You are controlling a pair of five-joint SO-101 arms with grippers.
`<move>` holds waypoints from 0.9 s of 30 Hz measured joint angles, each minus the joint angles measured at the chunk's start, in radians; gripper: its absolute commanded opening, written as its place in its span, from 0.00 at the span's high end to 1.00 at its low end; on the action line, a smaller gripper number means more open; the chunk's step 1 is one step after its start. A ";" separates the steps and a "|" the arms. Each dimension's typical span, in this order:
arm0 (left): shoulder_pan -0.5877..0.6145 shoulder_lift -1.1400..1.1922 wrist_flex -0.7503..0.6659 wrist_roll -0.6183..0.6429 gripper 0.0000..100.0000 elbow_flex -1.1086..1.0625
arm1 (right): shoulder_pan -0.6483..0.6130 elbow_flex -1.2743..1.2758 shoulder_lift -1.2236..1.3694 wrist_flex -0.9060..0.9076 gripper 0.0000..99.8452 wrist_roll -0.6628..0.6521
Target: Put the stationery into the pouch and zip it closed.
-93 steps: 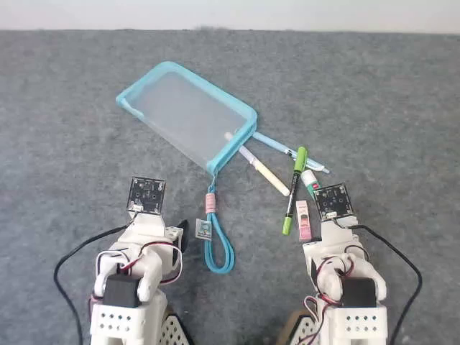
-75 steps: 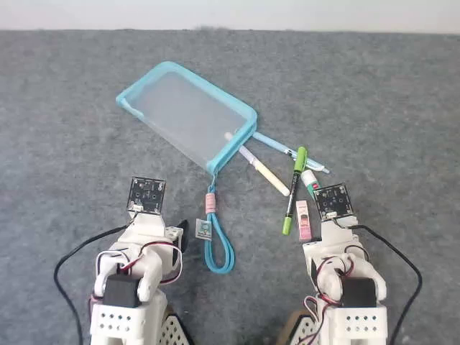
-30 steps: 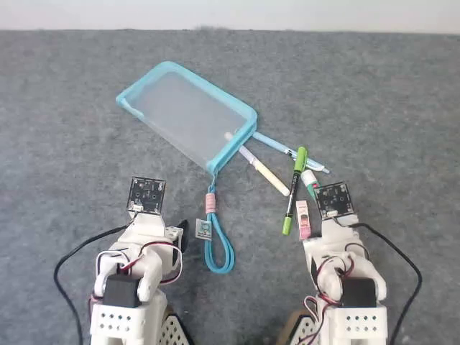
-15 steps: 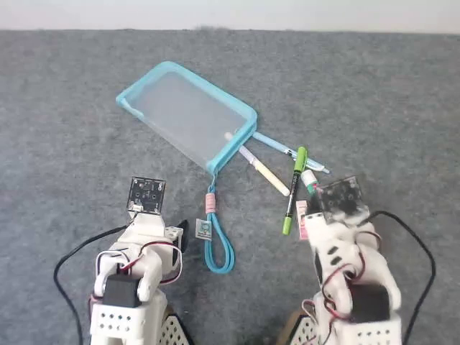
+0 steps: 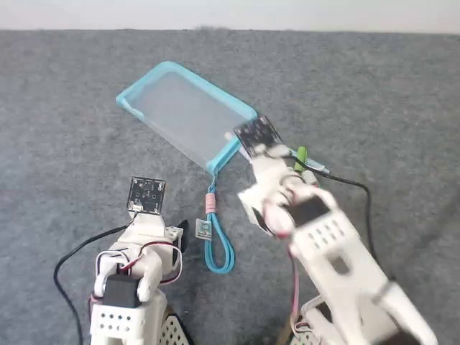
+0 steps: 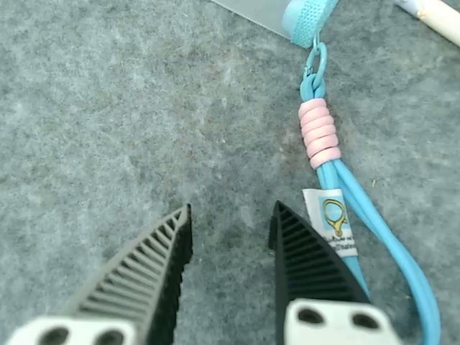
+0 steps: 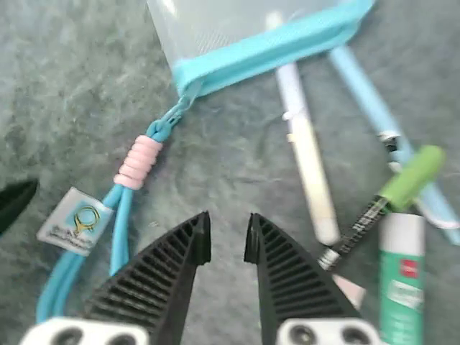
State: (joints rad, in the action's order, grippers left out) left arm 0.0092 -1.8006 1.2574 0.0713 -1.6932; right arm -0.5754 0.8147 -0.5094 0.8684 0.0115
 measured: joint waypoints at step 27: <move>-0.002 0.000 0.000 0.000 0.83 0.000 | -0.204 -0.503 0.735 0.005 0.73 0.183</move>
State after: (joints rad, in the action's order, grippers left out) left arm 0.0077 -1.8006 1.2574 0.0713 -1.6932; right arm -0.7795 0.3115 0.2256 0.8730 0.1941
